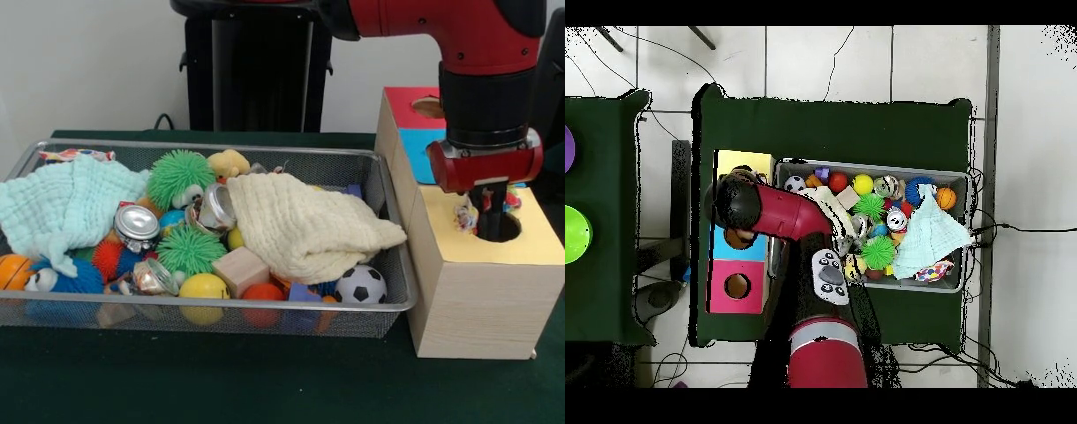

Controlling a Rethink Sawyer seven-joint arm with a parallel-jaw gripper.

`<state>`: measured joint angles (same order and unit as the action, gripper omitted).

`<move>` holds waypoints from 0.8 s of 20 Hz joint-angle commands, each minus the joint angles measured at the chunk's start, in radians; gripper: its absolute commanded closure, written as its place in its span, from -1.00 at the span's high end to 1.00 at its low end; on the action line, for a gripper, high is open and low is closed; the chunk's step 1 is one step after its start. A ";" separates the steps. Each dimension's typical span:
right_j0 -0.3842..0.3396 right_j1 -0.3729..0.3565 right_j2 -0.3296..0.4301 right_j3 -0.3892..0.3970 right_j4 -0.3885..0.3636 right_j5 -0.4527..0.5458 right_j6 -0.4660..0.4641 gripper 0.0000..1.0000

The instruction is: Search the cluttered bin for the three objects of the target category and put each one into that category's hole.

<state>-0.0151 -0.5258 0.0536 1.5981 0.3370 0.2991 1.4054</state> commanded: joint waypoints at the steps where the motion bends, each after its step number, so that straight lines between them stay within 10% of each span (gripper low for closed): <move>1: -0.071 -0.067 0.100 0.142 -0.041 -0.100 0.181 -1.00; 16: -0.121 -0.167 0.187 0.148 -0.012 -0.086 0.180 -1.00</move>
<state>-0.1102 -0.6887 0.1410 1.6898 0.3370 0.2371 1.4054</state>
